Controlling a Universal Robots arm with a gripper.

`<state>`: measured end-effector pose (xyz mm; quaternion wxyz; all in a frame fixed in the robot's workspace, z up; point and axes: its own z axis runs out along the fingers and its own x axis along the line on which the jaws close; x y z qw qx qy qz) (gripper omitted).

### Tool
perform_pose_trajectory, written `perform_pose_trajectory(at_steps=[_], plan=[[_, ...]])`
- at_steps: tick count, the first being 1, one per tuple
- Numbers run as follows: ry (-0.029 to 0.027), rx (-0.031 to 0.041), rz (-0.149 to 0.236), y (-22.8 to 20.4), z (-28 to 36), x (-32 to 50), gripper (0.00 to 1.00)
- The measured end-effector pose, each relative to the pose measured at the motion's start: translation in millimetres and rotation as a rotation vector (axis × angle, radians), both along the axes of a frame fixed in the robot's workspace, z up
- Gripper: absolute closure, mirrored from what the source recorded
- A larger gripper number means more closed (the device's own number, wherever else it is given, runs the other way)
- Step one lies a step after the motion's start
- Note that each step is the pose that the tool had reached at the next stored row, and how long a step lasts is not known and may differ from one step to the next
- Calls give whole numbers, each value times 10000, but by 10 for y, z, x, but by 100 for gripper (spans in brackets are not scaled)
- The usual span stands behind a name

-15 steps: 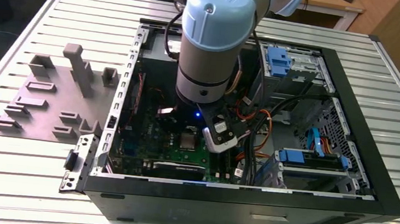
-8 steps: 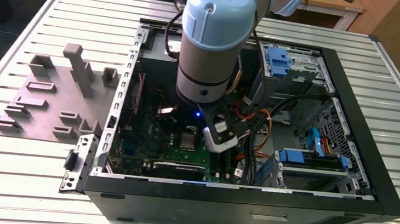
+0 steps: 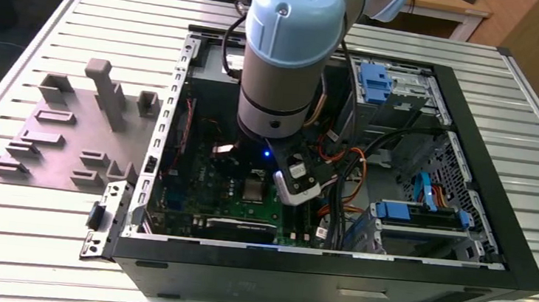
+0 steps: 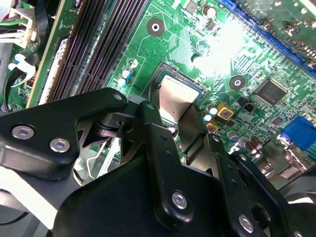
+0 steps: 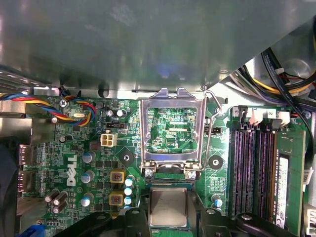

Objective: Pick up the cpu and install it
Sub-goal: 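Place the cpu into insertion slot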

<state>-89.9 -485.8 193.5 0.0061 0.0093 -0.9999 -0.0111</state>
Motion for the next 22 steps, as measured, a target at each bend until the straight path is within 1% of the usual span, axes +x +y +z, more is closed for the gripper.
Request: perform_pose_trajectory(at_steps=[5, 7, 8, 18, 19, 22], plan=[[0, -1, 0, 0, 6, 0, 57], [2, -4, 1, -1, 7, 0, 59], [1, -3, 1, -1, 7, 0, 65], [-2, 7, 0, 0, 4, 0, 64], [-2, 6, 4, 0, 4, 0, 58], [-1, 3, 22, 0, 5, 0, 58]])
